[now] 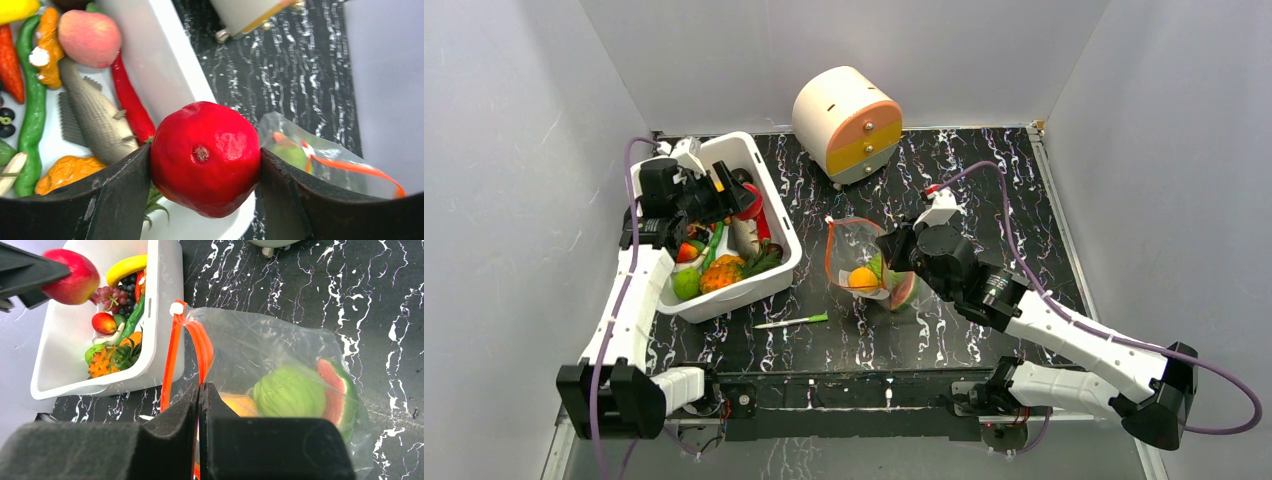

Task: Place the food in the zip-top bag and seal the zipper
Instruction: Pick up the fake fruit from the bin, then place the fake fruit in the zipper food storage bag.

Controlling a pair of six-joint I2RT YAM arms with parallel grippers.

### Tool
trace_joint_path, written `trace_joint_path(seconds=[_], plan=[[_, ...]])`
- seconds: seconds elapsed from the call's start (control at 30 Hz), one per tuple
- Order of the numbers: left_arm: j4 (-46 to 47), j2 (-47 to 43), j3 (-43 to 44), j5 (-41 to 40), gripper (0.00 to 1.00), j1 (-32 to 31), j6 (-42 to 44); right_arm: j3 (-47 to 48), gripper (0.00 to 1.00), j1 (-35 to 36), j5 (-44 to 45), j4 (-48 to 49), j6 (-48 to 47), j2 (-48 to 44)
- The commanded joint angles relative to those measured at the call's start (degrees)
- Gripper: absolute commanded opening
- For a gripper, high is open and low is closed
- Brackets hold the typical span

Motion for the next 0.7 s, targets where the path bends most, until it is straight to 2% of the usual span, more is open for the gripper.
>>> trace_joint_path(seconds=[0.0, 0.2, 0.33, 0.67], plan=[[-1.06, -5.78, -0.74, 8.21, 0.48, -0.44, -1.34, 2.97, 0.00, 0.18, 0.61, 3.69, 1.39, 0.30], [2.32, -9.39, -3.62, 18.92, 0.48, -1.36, -7.03, 3.71, 0.00, 0.18, 1.25, 4.67, 2.90, 1.71], [4.28, -11.55, -5.17, 21.68, 0.48, -3.03, -11.11, 4.58, 0.00, 0.18, 0.88, 4.26, 2.68, 2.75], [7.95, -13.30, -7.41, 16.40, 0.47, -15.65, -17.39, 4.33, 0.00, 0.18, 0.93, 4.31, 3.41, 2.09]])
